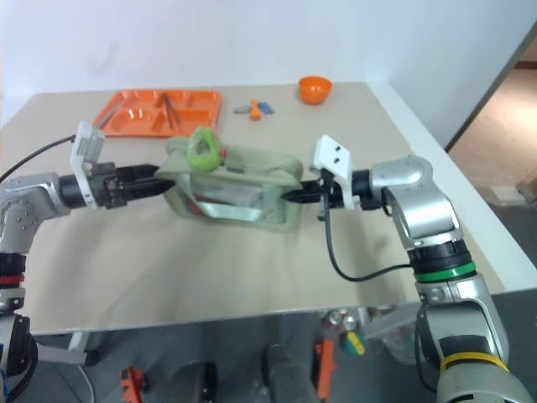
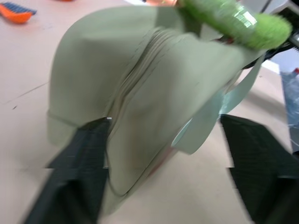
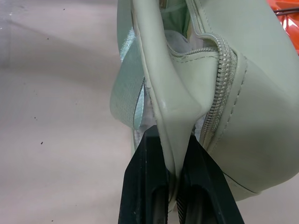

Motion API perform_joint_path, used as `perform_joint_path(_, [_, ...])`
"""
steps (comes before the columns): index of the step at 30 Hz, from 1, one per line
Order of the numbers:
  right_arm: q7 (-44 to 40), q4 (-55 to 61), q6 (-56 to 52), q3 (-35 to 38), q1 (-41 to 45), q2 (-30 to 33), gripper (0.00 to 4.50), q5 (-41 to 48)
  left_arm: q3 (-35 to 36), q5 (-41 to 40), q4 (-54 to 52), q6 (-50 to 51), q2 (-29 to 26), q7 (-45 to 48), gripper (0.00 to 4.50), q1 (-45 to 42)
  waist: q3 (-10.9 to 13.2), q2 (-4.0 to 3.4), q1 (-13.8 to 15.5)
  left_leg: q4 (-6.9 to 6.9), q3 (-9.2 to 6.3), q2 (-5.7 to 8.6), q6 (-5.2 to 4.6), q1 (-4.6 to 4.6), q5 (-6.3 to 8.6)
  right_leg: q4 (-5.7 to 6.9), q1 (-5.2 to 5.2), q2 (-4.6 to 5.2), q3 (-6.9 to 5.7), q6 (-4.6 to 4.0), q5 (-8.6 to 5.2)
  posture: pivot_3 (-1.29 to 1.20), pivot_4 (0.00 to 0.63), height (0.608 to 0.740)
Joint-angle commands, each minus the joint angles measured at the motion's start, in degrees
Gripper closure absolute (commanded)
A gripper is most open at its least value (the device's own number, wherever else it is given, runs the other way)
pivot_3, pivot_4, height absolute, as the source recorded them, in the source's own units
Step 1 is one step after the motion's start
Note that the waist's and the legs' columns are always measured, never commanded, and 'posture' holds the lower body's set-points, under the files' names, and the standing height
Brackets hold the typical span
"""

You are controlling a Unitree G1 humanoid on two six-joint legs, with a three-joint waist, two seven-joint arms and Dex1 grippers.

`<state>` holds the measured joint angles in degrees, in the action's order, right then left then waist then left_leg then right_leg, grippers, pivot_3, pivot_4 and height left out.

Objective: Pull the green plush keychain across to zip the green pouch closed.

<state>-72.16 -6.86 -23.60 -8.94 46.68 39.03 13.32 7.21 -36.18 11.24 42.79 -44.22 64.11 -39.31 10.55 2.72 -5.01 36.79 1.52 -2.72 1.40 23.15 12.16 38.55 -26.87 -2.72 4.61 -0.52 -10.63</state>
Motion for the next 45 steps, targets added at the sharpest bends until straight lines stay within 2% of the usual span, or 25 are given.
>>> perform_joint_path(1, [0.1, 1.8, 0.2, 1.4, 0.7, 0.5, 4.5, 1.0, 2.2, -1.2, -1.9, 0.0, -0.7, 0.6, 2.4, 0.0, 0.0, 0.0, 0.0, 0.0, -0.01, 0.0, 0.0, 0.0, 0.0, 0.0, 0.0, 0.0, -0.01, 0.0, 0.0, 0.0, 0.15, 0.74])
perform_joint_path(7, [-0.1, 1.0, 0.6, 1.1, 1.4, 0.2, 4.5, 0.8, 3.4, -2.1, -3.7, 0.9, -1.4, 0.7, 4.47, 1.4, 0.0, 0.0, 0.0, -0.01, 0.0, 0.0, 0.0, 0.01, 0.0, 0.0, 0.0, 0.0, 0.0, 0.0, 0.0, 0.0, 0.15, 0.74])
perform_joint_path(24, [0.2, -1.4, -0.6, 0.9, 3.6, -0.7, 4.5, 0.8, 4.7, -3.3, -8.1, 2.7, -1.7, -0.7, 4.47, 3.4, 0.0, 0.0, 0.0, 0.0, -0.01, 0.0, 0.0, 0.01, 0.0, -0.01, 0.0, 0.0, -0.01, 0.0, 0.0, 0.0, 0.15, 0.74])
perform_joint_path(29, [-2.0, 0.2, -7.0, 2.8, 5.0, 0.0, 2.86, 5.3, 4.6, -3.5, -8.0, 2.5, -1.3, -1.3, 4.5, 3.3, 0.0, 0.0, 0.1, 0.0, -0.02, 0.0, 0.0, 0.01, 0.0, 0.0, 0.0, 0.0, -0.02, 0.0, 0.0, 0.0, 0.15, 0.74])
perform_joint_path(33, [-8.5, 2.9, -10.4, 4.4, 3.9, 4.7, 1.49, 10.0, 4.5, -3.7, -8.4, 2.4, -0.9, -1.7, 4.5, 3.5, 0.0, -0.01, 0.3, -0.01, -0.02, 0.0, 0.0, 0.05, 0.0, -0.04, 0.0, 0.02, -0.02, 0.01, -0.01, 0.0, 0.15, 0.74])
perform_joint_path(35, [-10.1, 2.8, -10.6, 5.9, 4.2, 6.7, 1.49, 11.7, 4.4, -3.8, -8.6, 2.4, -0.8, -1.8, 4.5, 3.5, 0.0, -0.01, 0.5, -0.01, -0.01, 0.0, -0.01, 0.07, 0.01, -0.08, 0.0, 0.03, -0.02, 0.02, -0.02, 0.0, 0.15, 0.74])
perform_joint_path(39, [-7.8, -3.3, -5.8, 7.0, 8.0, 9.3, 1.49, 8.2, 4.4, -3.9, -8.5, 2.1, -0.5, -2.0, 4.5, 3.5, 0.0, -0.01, 0.4, 0.0, 0.0, 0.01, -0.02, 0.06, 0.01, -0.1, 0.0, 0.03, -0.02, 0.03, -0.02, 0.0, 0.15, 0.74])
perform_joint_path(42, [-1.4, -10.1, -1.2, 7.5, 13.9, 7.5, 1.49, 4.5, 4.4, -4.0, -8.4, 1.9, -0.3, -2.0, 4.5, 3.6, 0.0, -0.01, 0.3, 0.01, 0.03, 0.02, -0.03, 0.0, 0.0, -0.08, 0.0, 0.02, 0.0, 0.03, 0.04, 0.0, 0.15, 0.74])
perform_joint_path(45, [3.1, -10.2, 0.3, 7.5, 17.9, 3.8, 1.49, 3.9, 4.5, -4.0, -8.2, 1.8, -0.1, -2.0, 4.5, 3.7, 0.0, -0.01, 0.2, 0.0, 0.01, 0.01, -0.04, -0.02, -0.01, -0.04, 0.0, 0.0, 0.0, 0.01, 0.05, 0.0, 0.15, 0.74])
